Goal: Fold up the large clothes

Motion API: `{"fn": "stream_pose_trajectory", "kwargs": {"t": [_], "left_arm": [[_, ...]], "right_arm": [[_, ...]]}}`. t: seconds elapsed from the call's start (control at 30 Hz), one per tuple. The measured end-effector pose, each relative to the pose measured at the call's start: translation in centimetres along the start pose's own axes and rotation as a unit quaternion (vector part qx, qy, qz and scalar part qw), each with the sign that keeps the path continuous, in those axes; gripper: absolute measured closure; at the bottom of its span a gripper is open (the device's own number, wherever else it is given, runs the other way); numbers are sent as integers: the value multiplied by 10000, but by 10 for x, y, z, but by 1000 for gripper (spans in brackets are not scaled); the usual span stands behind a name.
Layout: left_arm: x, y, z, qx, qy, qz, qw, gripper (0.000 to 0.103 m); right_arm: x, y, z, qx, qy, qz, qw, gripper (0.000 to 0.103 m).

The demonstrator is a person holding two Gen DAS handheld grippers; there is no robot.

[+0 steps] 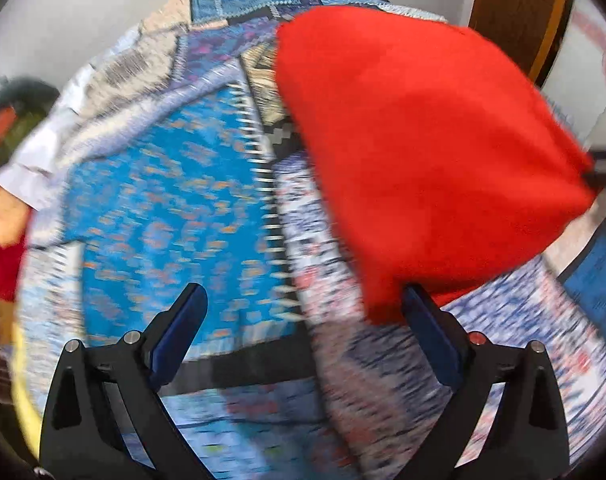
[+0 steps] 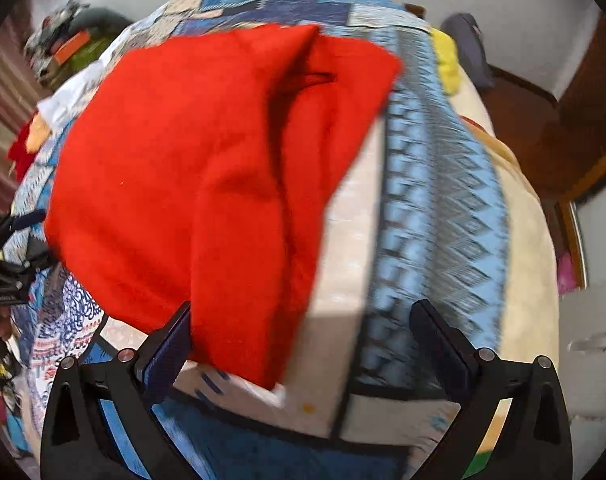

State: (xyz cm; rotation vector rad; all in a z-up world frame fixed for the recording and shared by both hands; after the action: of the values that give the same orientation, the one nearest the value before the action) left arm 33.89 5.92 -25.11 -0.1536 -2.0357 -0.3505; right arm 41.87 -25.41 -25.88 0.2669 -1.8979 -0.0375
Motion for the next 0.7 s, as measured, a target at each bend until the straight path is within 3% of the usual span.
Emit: {"fn": "stream_pose_trajectory", "kwargs": {"t": [0.13, 0.33, 0.53, 0.7], "left_arm": [[23, 25, -5, 113, -252, -111, 9996, 4], [36, 61, -57, 656, -777, 36, 9948, 4], [-19, 69, -119, 1037, -720, 539, 9905, 4], [-55, 90, -137, 1356, -581, 256, 9887, 4]], "right_arm": [[22, -6, -17, -234, -288, -155, 9992, 0], [44, 16, -72, -247, -923, -572, 9938, 0], [2, 51, -126, -388, -529, -981, 9930, 0], [-49, 52, -147, -301, -209, -427, 9984, 0]]}}
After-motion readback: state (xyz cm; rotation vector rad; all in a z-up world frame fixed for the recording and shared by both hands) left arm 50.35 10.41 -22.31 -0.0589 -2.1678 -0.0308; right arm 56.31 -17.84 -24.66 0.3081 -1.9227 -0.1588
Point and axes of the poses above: each gripper's, at about its wrist camera, not at the fingertips, and x roughly against the way its jaws point, y to its left, z to its underside, the point moved 2 cm from there along -x, roughly the way its jaws point, and after that the axes turned 9 degrees about -x, right-handed, at the moved point
